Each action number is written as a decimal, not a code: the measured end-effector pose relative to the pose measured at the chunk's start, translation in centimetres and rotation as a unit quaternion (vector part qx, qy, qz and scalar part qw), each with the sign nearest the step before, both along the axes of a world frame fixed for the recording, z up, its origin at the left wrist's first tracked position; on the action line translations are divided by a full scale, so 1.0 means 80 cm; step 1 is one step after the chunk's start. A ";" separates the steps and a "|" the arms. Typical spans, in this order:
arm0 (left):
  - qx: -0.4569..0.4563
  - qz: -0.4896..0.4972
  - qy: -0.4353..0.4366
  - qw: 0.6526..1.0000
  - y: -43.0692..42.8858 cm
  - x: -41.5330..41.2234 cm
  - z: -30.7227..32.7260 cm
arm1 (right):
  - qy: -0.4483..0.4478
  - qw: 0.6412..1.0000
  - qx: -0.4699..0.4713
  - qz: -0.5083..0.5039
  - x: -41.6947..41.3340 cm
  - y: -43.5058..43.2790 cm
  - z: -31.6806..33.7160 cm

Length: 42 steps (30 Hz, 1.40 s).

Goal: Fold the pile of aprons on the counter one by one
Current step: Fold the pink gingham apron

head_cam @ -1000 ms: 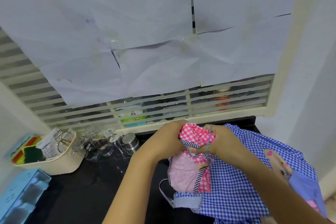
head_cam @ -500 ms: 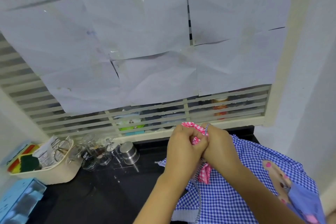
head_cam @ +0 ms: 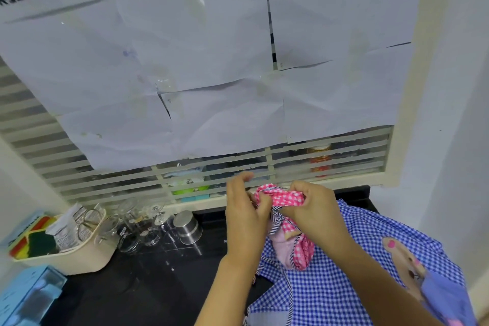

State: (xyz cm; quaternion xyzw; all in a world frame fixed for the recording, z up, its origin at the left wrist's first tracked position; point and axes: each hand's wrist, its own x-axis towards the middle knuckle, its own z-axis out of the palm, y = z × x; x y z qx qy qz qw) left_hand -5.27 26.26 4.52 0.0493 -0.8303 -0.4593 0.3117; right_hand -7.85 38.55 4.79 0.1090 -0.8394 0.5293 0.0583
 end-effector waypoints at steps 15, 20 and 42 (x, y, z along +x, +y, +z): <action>-0.040 -0.011 -0.100 0.994 -0.014 -0.026 0.009 | 0.072 0.991 0.108 0.024 -0.005 -0.012 -0.019; -0.008 0.033 -0.021 0.999 -0.019 -0.031 0.024 | 0.143 0.982 0.091 0.081 -0.011 -0.016 -0.002; 0.343 -0.134 -0.110 0.923 -0.050 -0.003 0.075 | -0.075 0.949 -0.305 0.042 -0.009 -0.033 -0.002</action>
